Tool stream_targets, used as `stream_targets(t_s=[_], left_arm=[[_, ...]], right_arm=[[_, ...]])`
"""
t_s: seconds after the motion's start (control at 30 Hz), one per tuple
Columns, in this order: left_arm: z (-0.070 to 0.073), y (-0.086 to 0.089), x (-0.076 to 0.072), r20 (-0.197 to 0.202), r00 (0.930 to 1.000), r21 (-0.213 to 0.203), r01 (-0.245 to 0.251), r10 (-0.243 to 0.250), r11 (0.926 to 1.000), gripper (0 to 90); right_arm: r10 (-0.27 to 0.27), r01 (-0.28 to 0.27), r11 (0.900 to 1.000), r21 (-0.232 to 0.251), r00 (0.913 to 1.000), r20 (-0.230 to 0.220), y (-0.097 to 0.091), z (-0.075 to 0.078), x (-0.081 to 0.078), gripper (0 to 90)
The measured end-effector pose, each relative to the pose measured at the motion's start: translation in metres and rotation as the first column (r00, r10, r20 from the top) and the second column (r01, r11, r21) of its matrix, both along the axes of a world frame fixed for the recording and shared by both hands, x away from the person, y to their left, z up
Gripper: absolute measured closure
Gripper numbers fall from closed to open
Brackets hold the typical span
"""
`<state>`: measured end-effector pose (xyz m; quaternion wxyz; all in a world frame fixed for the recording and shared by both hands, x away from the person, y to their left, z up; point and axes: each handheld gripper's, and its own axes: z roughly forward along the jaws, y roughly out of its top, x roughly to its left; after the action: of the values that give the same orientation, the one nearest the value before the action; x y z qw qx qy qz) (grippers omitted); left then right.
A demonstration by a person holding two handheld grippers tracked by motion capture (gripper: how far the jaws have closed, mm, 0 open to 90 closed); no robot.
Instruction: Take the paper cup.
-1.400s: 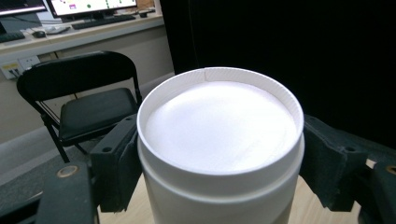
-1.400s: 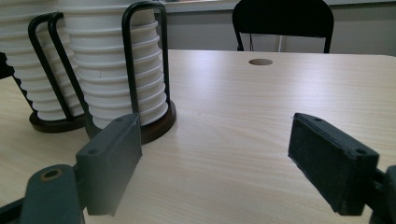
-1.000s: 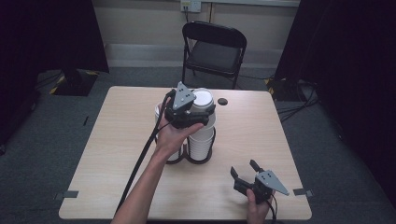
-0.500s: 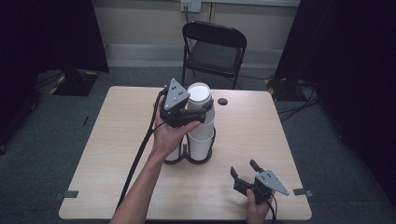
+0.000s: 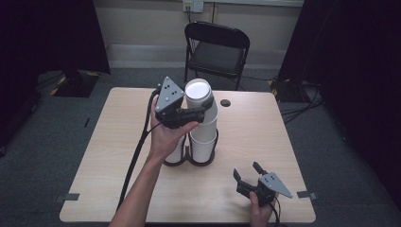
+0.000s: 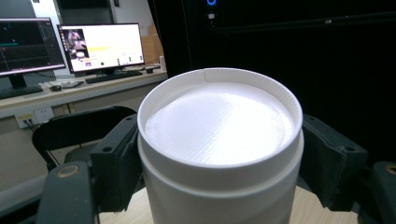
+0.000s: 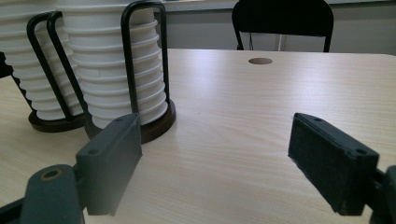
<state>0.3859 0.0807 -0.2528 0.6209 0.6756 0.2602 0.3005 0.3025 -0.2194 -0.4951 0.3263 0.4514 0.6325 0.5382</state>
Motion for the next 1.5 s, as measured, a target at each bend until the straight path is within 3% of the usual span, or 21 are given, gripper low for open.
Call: stream_targets(t_s=[0.13,0.27,0.5,0.73,0.87,0.97,1.1,1.5], left_arm=[[0.002,0.002,-0.004,0.003,0.9999,-0.007,0.012,-0.012,0.9999,23.1],[0.005,0.005,-0.012,-0.006,0.9984,-0.027,0.055,-0.056,0.9981,23.0],[0.003,0.004,-0.029,0.023,0.9963,-0.008,0.083,-0.083,0.9965,23.0],[-0.004,0.004,-0.042,-0.009,0.9938,-0.008,0.111,-0.111,0.9938,23.0],[-0.012,0.005,-0.047,-0.028,0.9917,-0.005,0.125,-0.125,0.9921,23.0],[-0.026,0.005,-0.05,-0.065,0.9888,-0.018,0.134,-0.134,0.9909,23.0],[-0.041,0.004,-0.056,-0.087,0.986,-0.005,0.143,-0.142,0.9898,22.9],[-0.078,0.013,-0.054,-0.162,0.9774,-0.034,0.131,-0.135,0.9908,23.0]], right_arm=[[-0.001,0.001,1.0,0.0,1.0,0.0,0.0,0.0,0.0,16.8],[0.001,-0.001,1.0,0.0,1.0,-0.001,0.0,0.0,0.0,16.8],[0.0,0.0,1.0,0.001,1.0,-0.002,0.0,0.0,0.0,16.8],[-0.001,0.001,1.0,0.003,1.0,-0.003,0.0,0.0,0.0,16.6],[-0.002,0.002,1.0,0.003,1.0,-0.002,0.0,0.0,0.0,16.6],[-0.003,0.003,1.0,0.004,1.0,-0.001,0.0,0.0,0.0,16.6],[-0.003,0.003,1.0,0.002,1.0,0.0,0.0,0.0,0.0,16.4],[0.008,-0.008,0.9999,-0.015,0.9998,-0.018,0.002,0.0,0.001,16.6]])
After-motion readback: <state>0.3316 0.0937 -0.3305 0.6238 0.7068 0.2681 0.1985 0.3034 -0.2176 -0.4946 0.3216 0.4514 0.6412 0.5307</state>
